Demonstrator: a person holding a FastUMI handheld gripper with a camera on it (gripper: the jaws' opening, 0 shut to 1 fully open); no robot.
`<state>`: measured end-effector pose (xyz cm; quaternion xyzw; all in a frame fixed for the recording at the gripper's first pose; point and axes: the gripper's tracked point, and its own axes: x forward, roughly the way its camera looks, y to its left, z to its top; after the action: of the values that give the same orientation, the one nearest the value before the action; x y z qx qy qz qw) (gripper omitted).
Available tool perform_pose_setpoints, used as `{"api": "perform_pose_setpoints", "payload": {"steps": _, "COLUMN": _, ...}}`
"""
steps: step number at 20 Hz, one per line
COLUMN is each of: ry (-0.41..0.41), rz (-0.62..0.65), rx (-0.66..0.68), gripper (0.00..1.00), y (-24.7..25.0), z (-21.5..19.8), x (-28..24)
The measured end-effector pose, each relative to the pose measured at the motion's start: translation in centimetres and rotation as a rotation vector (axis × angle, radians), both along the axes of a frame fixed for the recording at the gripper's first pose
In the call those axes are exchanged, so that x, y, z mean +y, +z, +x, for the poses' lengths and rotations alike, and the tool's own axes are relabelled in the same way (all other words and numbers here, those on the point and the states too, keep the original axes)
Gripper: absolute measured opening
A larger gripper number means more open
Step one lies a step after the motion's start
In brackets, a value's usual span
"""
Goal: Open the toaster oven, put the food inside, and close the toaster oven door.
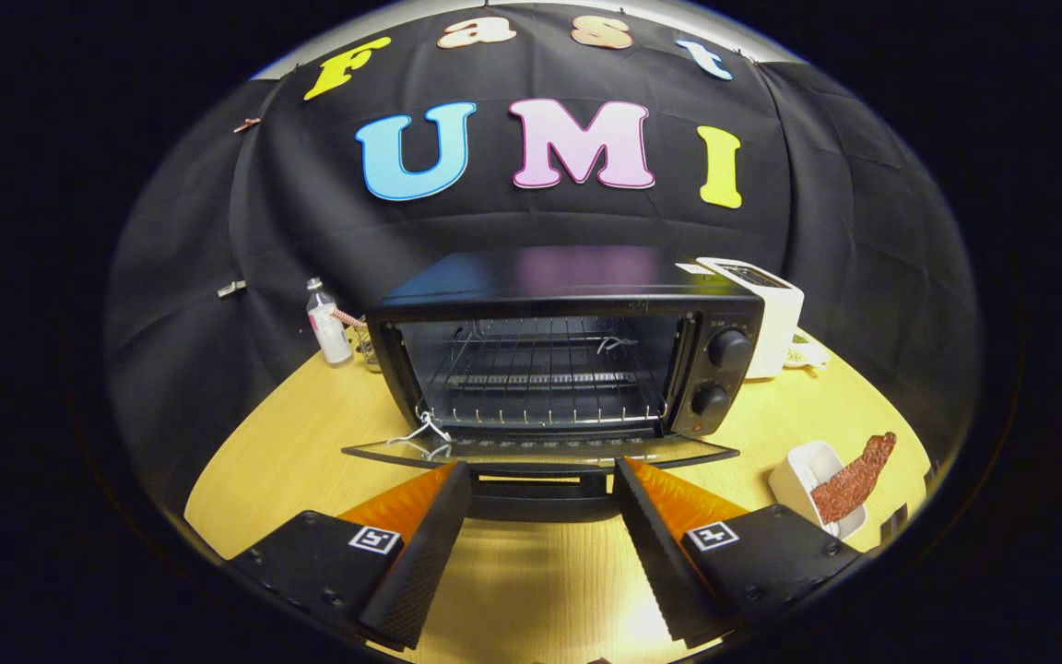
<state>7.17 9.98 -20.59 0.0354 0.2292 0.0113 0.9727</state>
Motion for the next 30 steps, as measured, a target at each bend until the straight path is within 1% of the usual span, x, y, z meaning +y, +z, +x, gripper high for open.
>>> {"api": "perform_pose_setpoints", "payload": {"steps": 2, "ry": 0.007, "rz": 0.001, "rx": 0.033, "gripper": 0.96, "y": -2.0, "z": -1.0, "x": 0.0}}
{"api": "perform_pose_setpoints", "payload": {"steps": 4, "ry": 0.000, "rz": 0.004, "rx": 0.101, "gripper": 0.97, "y": -4.2, "z": -2.4, "x": -0.5}}
{"api": "perform_pose_setpoints", "payload": {"steps": 6, "ry": -0.012, "rz": 0.015, "rx": 0.116, "gripper": 0.97, "y": -5.0, "z": -3.4, "x": -1.2}}
{"api": "perform_pose_setpoints", "payload": {"steps": 8, "ry": -0.008, "rz": 0.010, "rx": 0.101, "gripper": 0.97, "y": -3.8, "z": -4.3, "x": -2.1}}
{"api": "perform_pose_setpoints", "payload": {"steps": 11, "ry": 0.018, "rz": -0.021, "rx": 0.070, "gripper": 0.97, "y": -0.9, "z": -5.7, "x": -4.2}}
{"api": "perform_pose_setpoints", "payload": {"steps": 15, "ry": 0.003, "rz": -0.049, "rx": 0.027, "gripper": 0.97, "y": 3.8, "z": -7.2, "x": -8.9}}
{"api": "perform_pose_setpoints", "payload": {"steps": 18, "ry": 0.002, "rz": -0.017, "rx": 0.026, "gripper": 0.97, "y": 6.7, "z": -7.4, "x": -11.9}}
{"api": "perform_pose_setpoints", "payload": {"steps": 22, "ry": -0.072, "rz": -0.025, "rx": 0.001, "gripper": 0.97, "y": 9.5, "z": -6.7, "x": -18.4}}
{"api": "perform_pose_setpoints", "payload": {"steps": 25, "ry": -0.110, "rz": 0.001, "rx": 0.028, "gripper": 0.97, "y": 9.2, "z": -5.9, "x": -23.0}}
{"api": "perform_pose_setpoints", "payload": {"steps": 28, "ry": -0.116, "rz": 0.046, "rx": 0.097, "gripper": 0.96, "y": 7.9, "z": -4.9, "x": -27.6}}
{"api": "perform_pose_setpoints", "payload": {"steps": 30, "ry": -0.118, "rz": 0.076, "rx": 0.143, "gripper": 0.98, "y": 6.8, "z": -3.9, "x": -30.4}}
